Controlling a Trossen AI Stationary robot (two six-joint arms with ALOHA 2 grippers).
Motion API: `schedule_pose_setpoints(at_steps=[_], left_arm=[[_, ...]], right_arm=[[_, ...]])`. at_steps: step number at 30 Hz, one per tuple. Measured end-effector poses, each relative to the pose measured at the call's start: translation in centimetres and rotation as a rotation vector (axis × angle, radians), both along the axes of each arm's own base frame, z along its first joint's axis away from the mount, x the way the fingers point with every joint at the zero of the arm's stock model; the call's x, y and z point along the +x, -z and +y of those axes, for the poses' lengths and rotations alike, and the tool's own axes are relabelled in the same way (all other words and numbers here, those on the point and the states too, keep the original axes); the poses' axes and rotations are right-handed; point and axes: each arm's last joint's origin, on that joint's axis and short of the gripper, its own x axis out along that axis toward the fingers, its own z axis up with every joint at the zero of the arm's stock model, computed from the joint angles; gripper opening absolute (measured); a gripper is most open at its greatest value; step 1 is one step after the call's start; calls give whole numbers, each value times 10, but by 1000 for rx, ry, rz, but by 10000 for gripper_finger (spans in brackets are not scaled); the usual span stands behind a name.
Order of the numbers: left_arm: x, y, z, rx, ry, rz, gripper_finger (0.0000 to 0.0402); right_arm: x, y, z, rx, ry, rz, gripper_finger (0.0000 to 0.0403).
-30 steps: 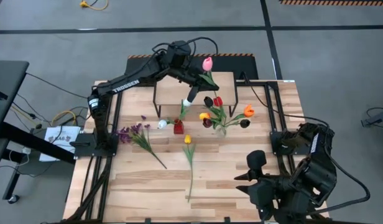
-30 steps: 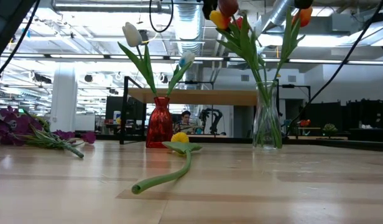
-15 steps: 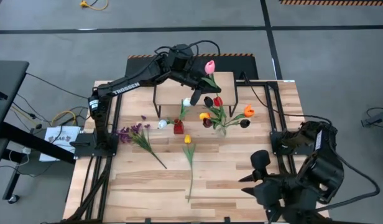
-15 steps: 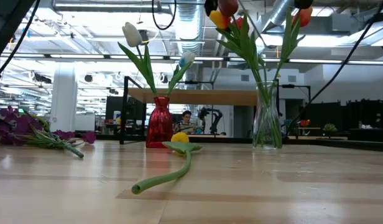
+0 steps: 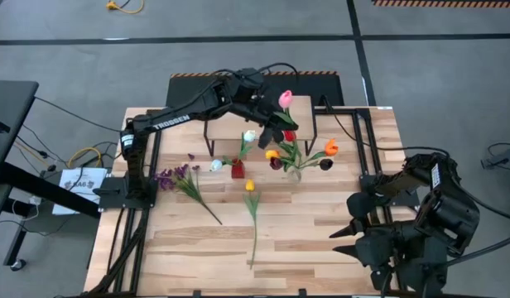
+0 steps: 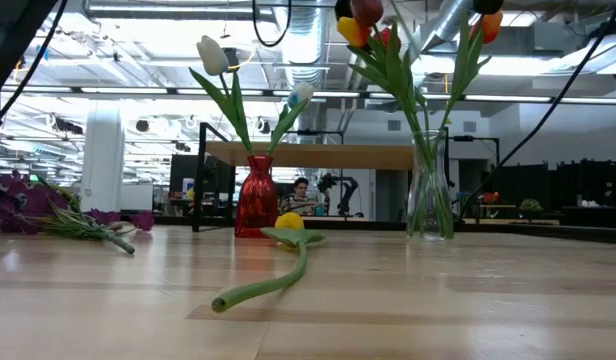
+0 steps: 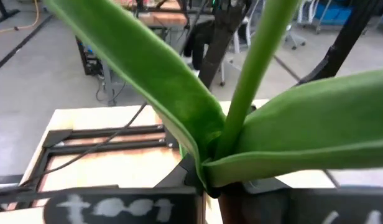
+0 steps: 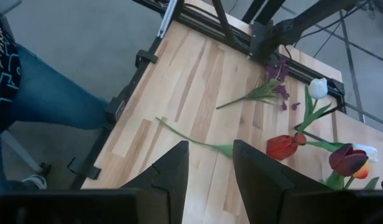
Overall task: Pick and place flowers into a vace then onto a shelf
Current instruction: Put the pink flower into the transparent vase
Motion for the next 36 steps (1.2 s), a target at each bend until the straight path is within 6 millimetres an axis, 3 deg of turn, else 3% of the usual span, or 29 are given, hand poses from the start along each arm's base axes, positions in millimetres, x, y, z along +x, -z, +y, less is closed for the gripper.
schedule_pose_setpoints(at_steps=[4, 16, 36], left_arm=[[7, 4, -4, 70, -51, -3, 0], [30, 42, -13, 46, -29, 124, 0], [32, 44, -14, 69, 1, 122, 40]], right_arm=[[0, 0, 0, 0, 0, 0, 118], [-1, 0, 2, 0, -8, 2, 118], [-1, 1, 2, 0, -9, 3, 118]])
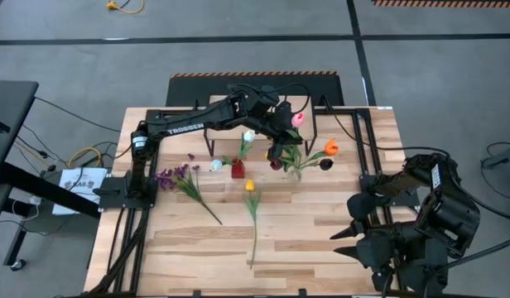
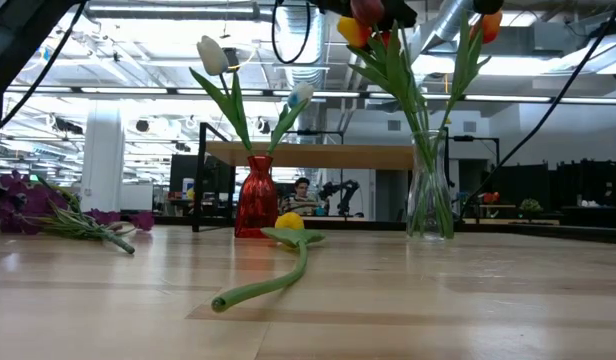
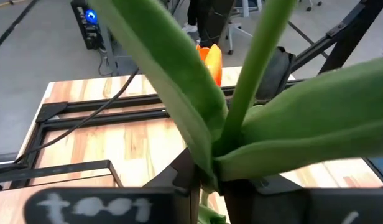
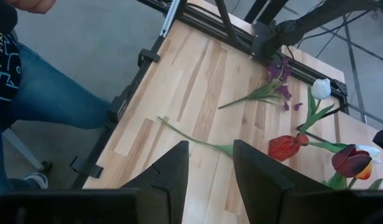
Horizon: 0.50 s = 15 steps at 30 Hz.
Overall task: Pick and place flowers into a vace then onto a shelf
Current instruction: Put the pink flower into the transparent vase
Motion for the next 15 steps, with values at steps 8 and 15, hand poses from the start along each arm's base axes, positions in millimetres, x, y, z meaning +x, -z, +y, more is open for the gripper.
schedule_pose_setpoints(at_steps=[8, 15], left_arm=[[0, 0, -1, -12, 23, 3, 79], [1, 1, -9, -16, 43, 9, 120]], right_arm=[[0, 0, 0, 0, 0, 0, 118], [0, 0, 0, 1, 1, 0, 118]])
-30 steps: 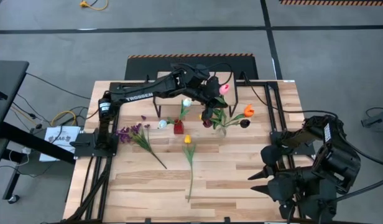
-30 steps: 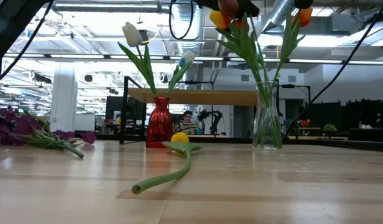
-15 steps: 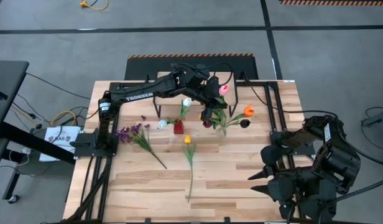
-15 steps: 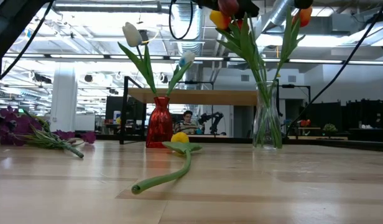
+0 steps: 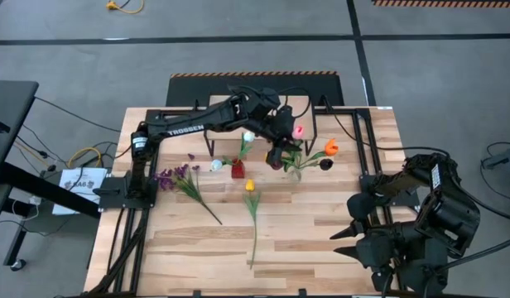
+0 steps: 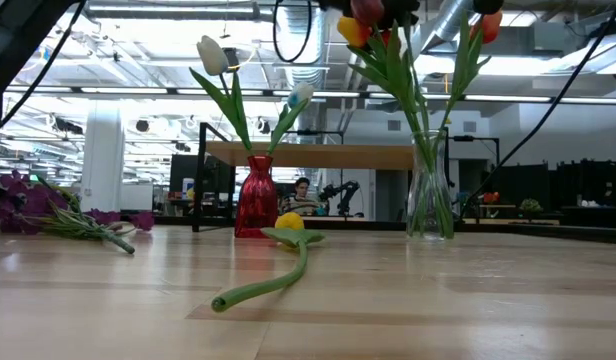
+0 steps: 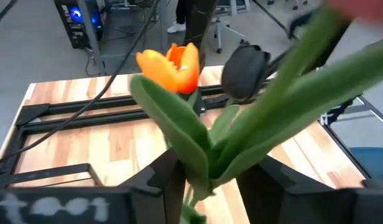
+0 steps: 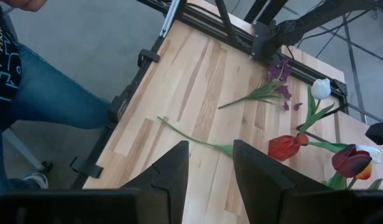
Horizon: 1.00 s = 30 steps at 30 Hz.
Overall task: Pick and place flowers into a vace then onto a shelf
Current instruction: Put the pink flower into the transparent vase
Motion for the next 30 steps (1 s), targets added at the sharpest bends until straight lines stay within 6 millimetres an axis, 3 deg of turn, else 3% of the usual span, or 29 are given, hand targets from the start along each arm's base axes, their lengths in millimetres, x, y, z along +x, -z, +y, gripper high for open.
schedule_pose_setpoints(at_steps=[9, 21, 30], left_arm=[[-7, -2, -5, -65, 59, 65, 135], [-28, -42, -8, -40, 39, 118, 135], [-27, -41, -16, -14, 57, 125, 135]], right_arm=[[0, 0, 0, 0, 0, 0, 118], [0, 0, 0, 0, 1, -1, 118], [0, 0, 0, 0, 1, -1, 118]])
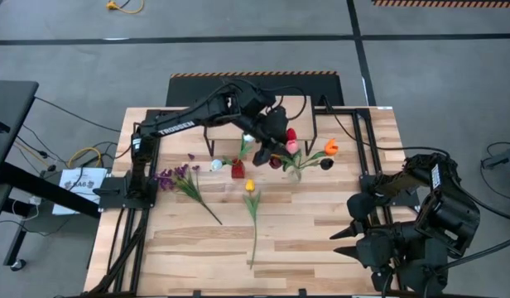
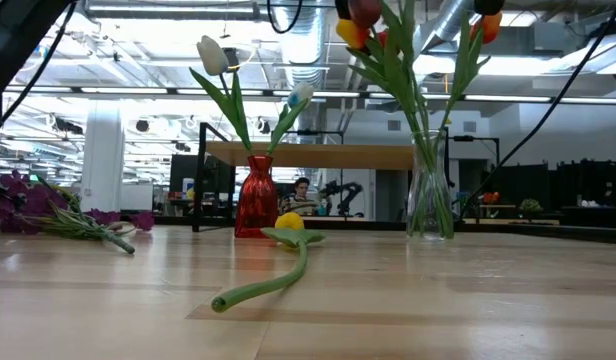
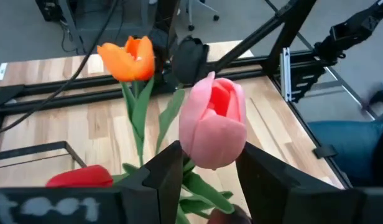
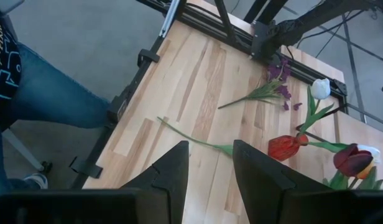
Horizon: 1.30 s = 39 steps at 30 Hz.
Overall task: Pick and place flowers into a vace then onto a shelf
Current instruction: Put the pink flower into the transparent vase, then put the yellow flower into the red vase
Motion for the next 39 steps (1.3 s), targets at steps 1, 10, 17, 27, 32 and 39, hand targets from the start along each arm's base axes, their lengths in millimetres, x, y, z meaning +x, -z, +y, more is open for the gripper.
schedule_pose_setpoints(at_steps=[1, 10, 17, 27, 32, 39], left_arm=[[0, 0, -1, 1, 3, 3, 135], [-6, 5, -2, 18, -14, 92, 135], [-5, 4, -4, 18, -4, 79, 136], [-9, 11, -11, 89, -56, 174, 198], [-19, 9, -13, 76, -50, 255, 220], [-59, -29, -24, 45, -51, 231, 222]], right_arm=[[0, 0, 0, 0, 0, 0, 118], [0, 0, 0, 0, 0, 0, 118], [0, 0, 0, -1, 1, -1, 118], [0, 0, 0, -1, 1, -1, 118], [0, 0, 0, -1, 2, -2, 118], [9, 0, -6, 24, 61, -2, 118]])
